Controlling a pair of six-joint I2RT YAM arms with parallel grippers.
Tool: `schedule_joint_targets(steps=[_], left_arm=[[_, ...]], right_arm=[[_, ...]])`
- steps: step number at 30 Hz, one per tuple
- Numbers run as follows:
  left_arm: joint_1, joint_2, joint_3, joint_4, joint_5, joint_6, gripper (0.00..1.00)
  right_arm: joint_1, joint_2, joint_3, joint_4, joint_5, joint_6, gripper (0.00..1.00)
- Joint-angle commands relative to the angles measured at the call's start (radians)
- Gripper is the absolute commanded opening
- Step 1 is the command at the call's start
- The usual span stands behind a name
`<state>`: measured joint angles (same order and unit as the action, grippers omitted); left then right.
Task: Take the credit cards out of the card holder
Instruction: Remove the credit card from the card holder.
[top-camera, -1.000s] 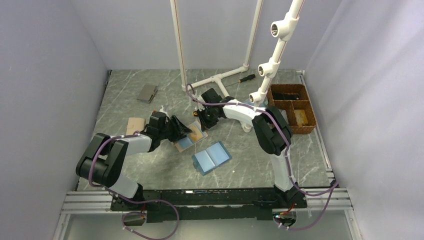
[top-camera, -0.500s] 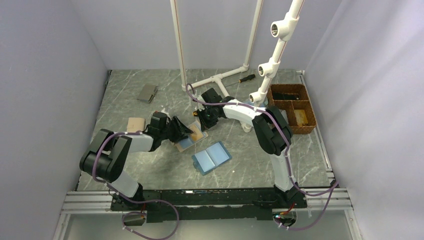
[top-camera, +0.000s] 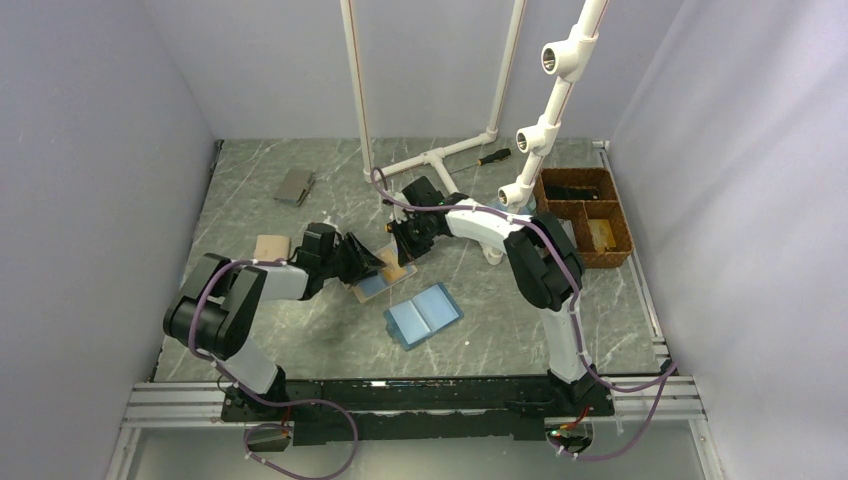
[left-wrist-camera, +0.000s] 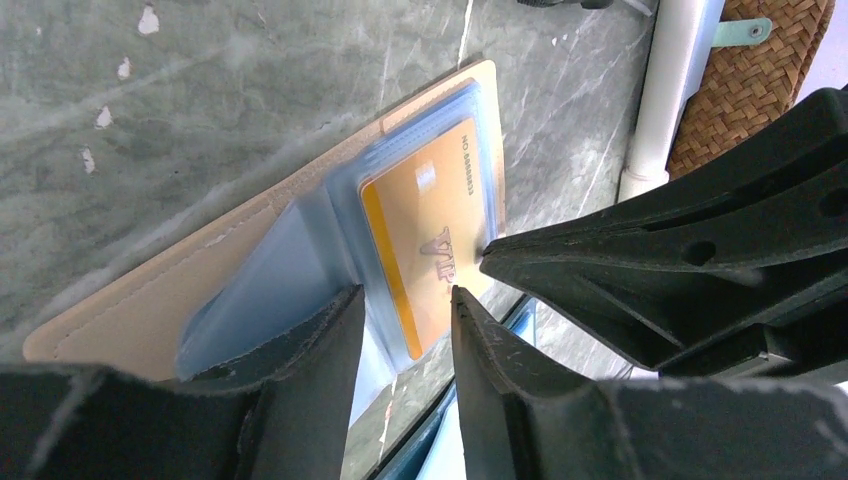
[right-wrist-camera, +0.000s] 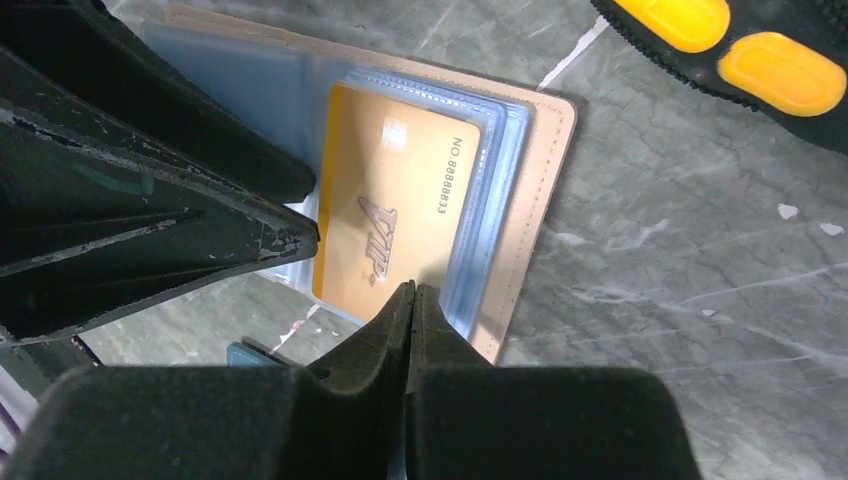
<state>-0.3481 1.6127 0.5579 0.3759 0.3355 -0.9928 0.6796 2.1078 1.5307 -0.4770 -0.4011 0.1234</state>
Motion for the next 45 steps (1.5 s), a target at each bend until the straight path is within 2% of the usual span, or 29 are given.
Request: schedule_joint_targets(steps=[1, 13, 18, 34, 40, 45], left_arm=[[0.007, 0.022, 0.007, -0.017, -0.017, -0.01, 0.44], [0.015, 0.006, -0.009, 0.038, 0.024, 0.014, 0.44], [0.015, 0.019, -0.015, 0.062, 0.039, 0.008, 0.44], [0.018, 0.093, 0.029, 0.076, 0.124, 0.053, 0.43], [0.032, 0.058, 0.11, -0.105, 0.12, 0.148, 0.42], [0.041, 0.055, 0.058, -0.012, 0.119, 0.092, 0.42]], right_arm=[[0.006, 0.01, 0.026, -0.01, -0.019, 0.007, 0.0], [0.002, -0.038, 0.026, 0.0, 0.137, -0.021, 0.0], [-0.001, -0.048, 0.022, 0.005, 0.154, -0.023, 0.0], [0.024, 0.012, 0.029, -0.024, -0.023, -0.051, 0.0], [0.024, 0.009, 0.035, -0.029, -0.003, -0.058, 0.0], [0.023, 0.014, 0.035, -0.028, 0.0, -0.057, 0.0]])
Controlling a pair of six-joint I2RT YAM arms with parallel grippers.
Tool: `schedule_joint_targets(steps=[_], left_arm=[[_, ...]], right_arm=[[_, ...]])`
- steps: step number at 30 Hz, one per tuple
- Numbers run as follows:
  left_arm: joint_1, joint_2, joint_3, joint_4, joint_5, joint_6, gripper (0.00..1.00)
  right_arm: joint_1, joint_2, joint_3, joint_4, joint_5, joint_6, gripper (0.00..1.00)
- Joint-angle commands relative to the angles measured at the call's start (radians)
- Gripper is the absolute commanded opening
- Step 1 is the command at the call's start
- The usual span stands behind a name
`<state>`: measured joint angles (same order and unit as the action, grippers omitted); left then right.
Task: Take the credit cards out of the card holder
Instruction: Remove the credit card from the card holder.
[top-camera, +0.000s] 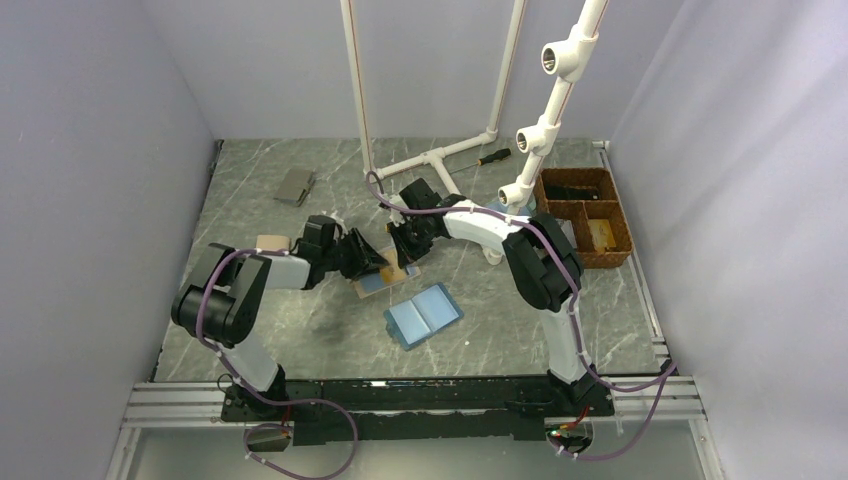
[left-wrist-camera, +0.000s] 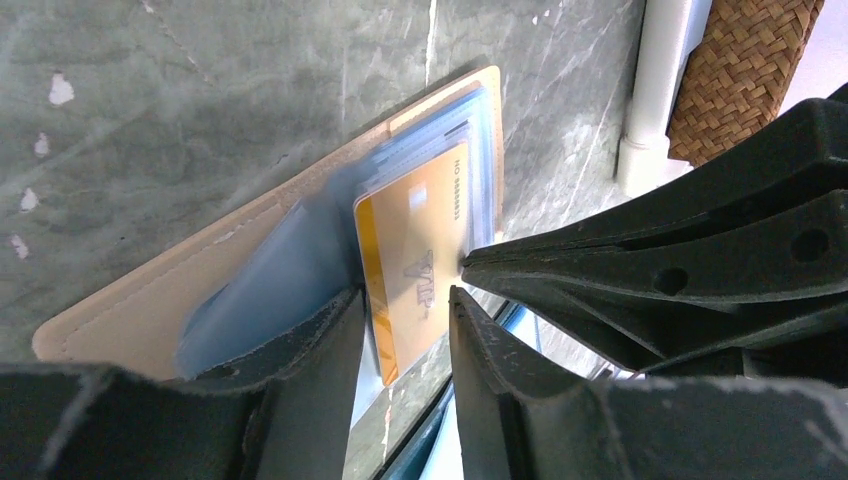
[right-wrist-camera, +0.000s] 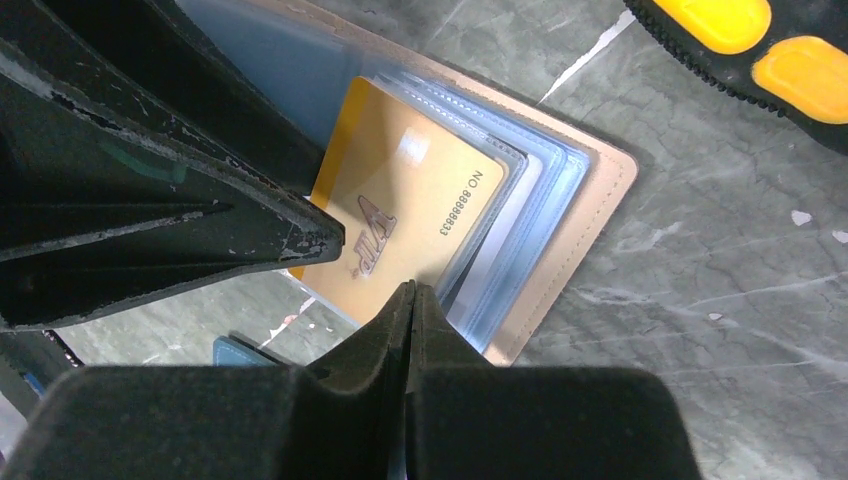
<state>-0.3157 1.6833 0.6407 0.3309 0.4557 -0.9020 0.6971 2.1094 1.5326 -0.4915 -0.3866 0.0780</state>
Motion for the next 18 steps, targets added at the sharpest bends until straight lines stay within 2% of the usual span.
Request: schedule_joint_targets(steps=[1, 9, 14, 18], left_arm=[[0.01, -0.005, -0.035, 0.067, 0.005, -0.018, 0.42], [0.01, 0.07, -0.096, 0.265, 0.029, -0.113, 0.31], [0.011, 0.052, -0.09, 0.214, 0.013, -0.084, 0.02], [0.016, 0.002, -0.102, 0.154, -0.013, -0.034, 0.0]], right_arm=[[0.005, 0.017, 0.033, -0.012, -0.021, -0.009, 0.0], [0.005, 0.064, 0.037, -0.021, -0.105, 0.009, 0.0], [0.005, 0.055, 0.041, -0.025, -0.106, 0.004, 0.0], [-0.013, 0.043, 0.046, -0.03, -0.077, -0.007, 0.0]])
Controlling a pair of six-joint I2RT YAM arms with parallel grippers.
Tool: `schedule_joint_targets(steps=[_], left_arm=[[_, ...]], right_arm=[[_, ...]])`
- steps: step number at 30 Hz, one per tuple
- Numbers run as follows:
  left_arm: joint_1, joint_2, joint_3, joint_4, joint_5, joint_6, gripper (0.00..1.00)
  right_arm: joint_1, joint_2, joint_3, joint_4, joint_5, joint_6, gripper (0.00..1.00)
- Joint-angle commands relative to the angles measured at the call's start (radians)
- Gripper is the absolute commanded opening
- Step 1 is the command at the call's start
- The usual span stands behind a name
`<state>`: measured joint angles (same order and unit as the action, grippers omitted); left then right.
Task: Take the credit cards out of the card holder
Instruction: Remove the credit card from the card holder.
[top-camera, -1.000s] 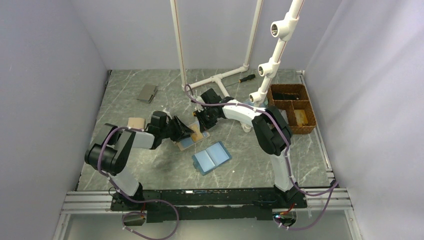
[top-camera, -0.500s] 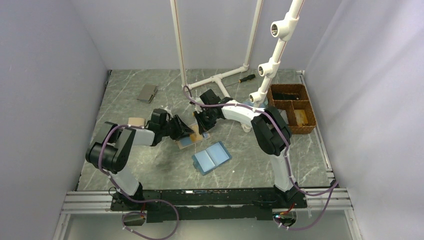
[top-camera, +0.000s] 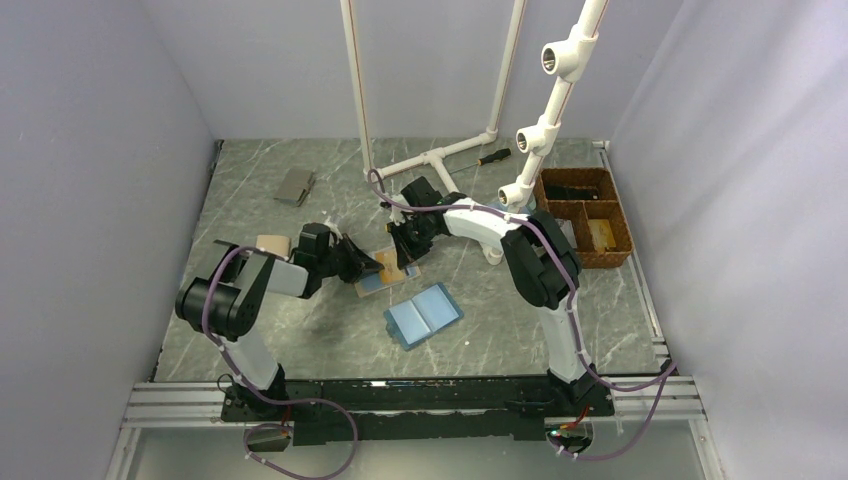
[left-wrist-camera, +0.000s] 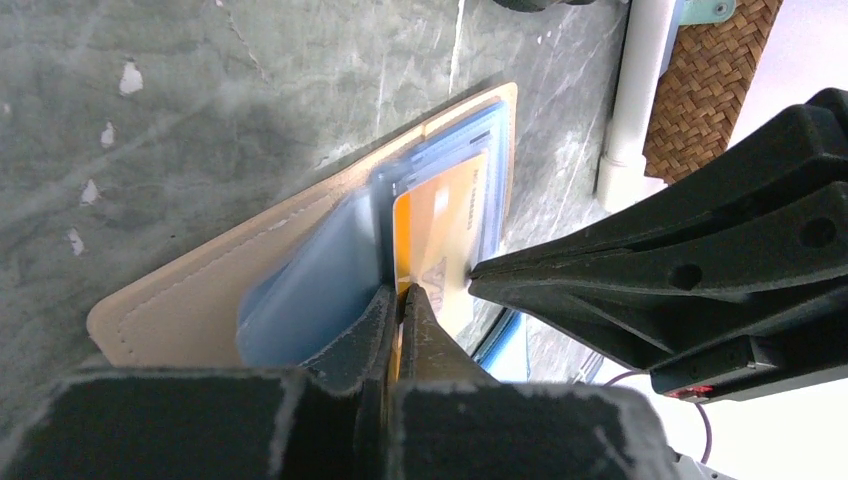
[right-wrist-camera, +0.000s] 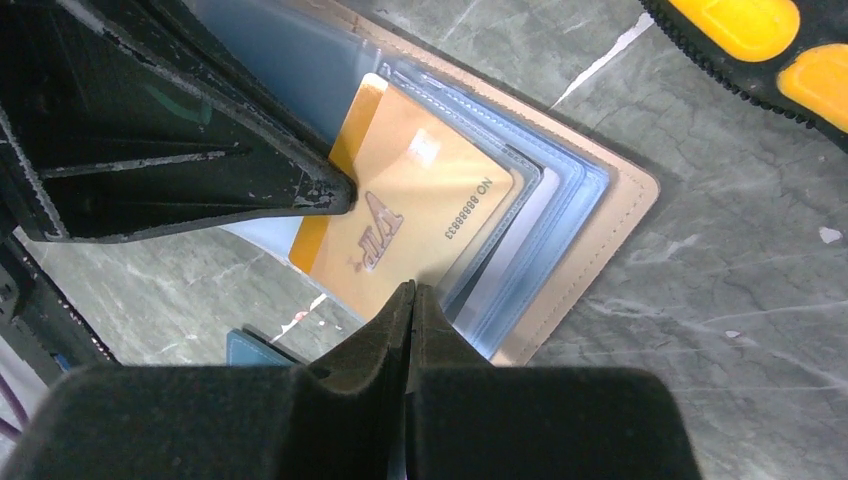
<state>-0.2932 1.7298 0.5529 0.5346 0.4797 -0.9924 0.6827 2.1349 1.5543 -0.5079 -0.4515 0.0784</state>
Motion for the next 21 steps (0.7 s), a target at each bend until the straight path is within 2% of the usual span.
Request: schedule_joint_targets(steps=[1, 9, 16, 21], left_arm=[[-0.005, -0.059, -0.018, -0.066, -0.04, 0.075, 0.0], [0.026, -0.173, -0.061, -0.126, -0.006, 0.184, 0.0], [0.06, -0.17, -0.102, -0.047, 0.095, 0.181, 0.0], [0.072, -0.188, -0.103, -0.085, 0.123, 0.231, 0.0]], right_arm=[[-0.006, 0.013, 0.024, -0.014, -0.014, -0.011, 0.0], [-0.037, 0.009, 0.02, -0.021, -0.033, -0.034, 0.07], [-0.037, 0.034, 0.027, -0.04, -0.049, -0.056, 0.08], [-0.037, 0.025, 0.044, -0.08, -0.134, -0.149, 0.1]])
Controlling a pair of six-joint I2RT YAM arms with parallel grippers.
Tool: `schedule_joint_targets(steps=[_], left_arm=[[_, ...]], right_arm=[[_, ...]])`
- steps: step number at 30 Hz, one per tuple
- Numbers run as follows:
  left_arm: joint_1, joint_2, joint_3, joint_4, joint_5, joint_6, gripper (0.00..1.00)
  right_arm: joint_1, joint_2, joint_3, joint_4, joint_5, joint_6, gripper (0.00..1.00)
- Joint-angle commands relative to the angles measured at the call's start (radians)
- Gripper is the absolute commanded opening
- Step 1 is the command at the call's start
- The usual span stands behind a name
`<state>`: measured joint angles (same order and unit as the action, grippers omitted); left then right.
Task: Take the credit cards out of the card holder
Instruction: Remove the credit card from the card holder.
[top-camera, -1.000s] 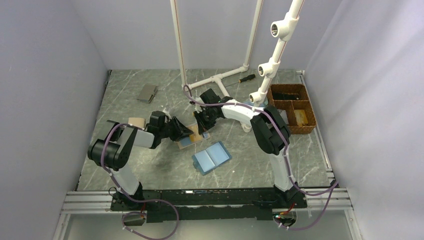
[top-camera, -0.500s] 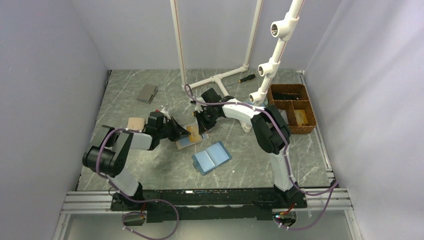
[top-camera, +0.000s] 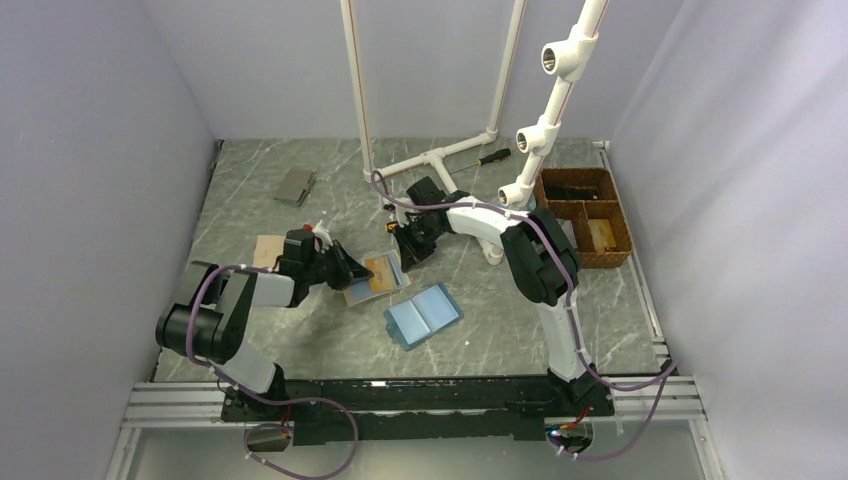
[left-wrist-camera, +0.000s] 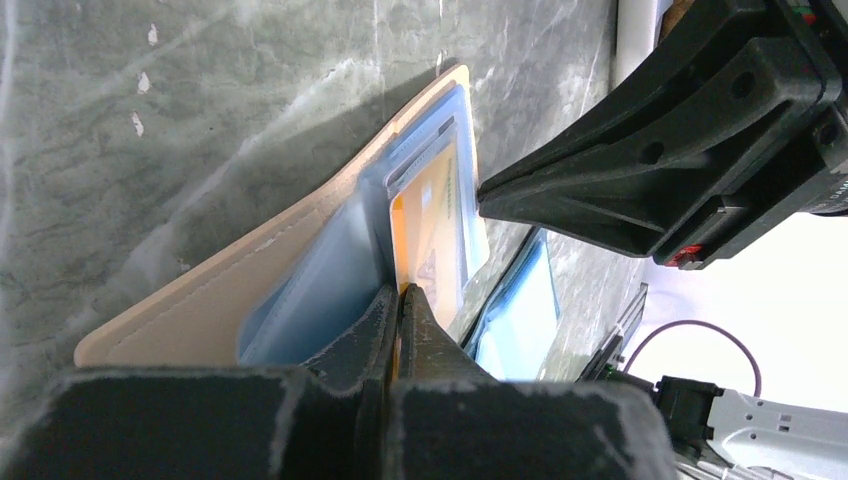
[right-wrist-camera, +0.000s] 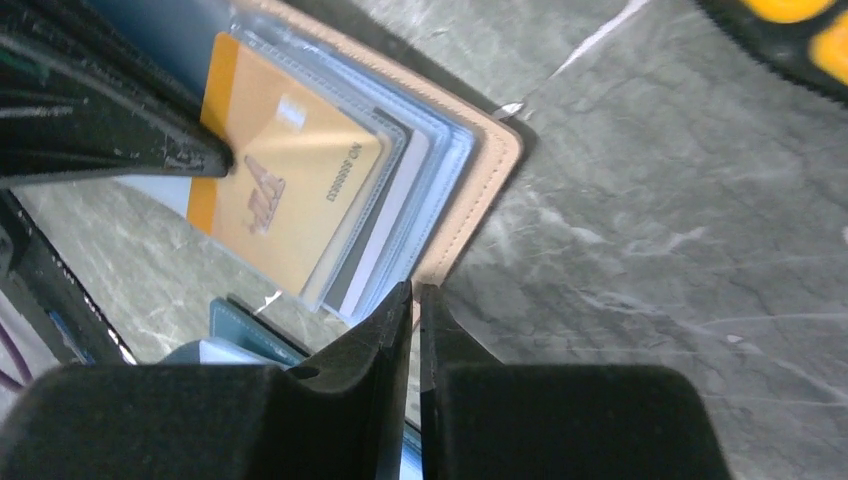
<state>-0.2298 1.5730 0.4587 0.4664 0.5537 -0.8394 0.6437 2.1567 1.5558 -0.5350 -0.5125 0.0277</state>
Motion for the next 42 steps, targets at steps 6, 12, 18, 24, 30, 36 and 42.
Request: schedule_joint_targets(steps=[6, 12, 18, 24, 30, 36, 42], left_arm=[[0.009, -0.072, -0.005, -0.098, 0.051, 0.17, 0.0], [0.009, -0.09, -0.016, -0.018, 0.103, 0.229, 0.0], [0.009, -0.198, -0.033, 0.011, 0.06, 0.319, 0.0], [0.008, -0.271, -0.053, 0.037, 0.054, 0.368, 0.0], [-0.005, -0.293, -0.084, 0.115, 0.087, 0.362, 0.0], [-0.049, -0.35, -0.096, 0.087, 0.062, 0.431, 0.0], [-0.06, -0.384, -0.091, 0.045, 0.032, 0.47, 0.0]], right_arm=[[0.002, -0.048, 0.061, -0.13, -0.264, -0.272, 0.17], [0.001, -0.061, 0.075, -0.174, -0.322, -0.339, 0.31], [-0.03, -0.072, 0.097, -0.228, -0.359, -0.403, 0.4], [-0.056, -0.089, 0.1, -0.253, -0.393, -0.443, 0.48], [-0.058, -0.084, 0.115, -0.275, -0.377, -0.469, 0.56], [-0.058, -0.121, 0.155, -0.276, -0.327, -0.516, 0.6], [-0.055, -0.101, 0.32, -0.373, -0.356, -0.666, 0.63]])
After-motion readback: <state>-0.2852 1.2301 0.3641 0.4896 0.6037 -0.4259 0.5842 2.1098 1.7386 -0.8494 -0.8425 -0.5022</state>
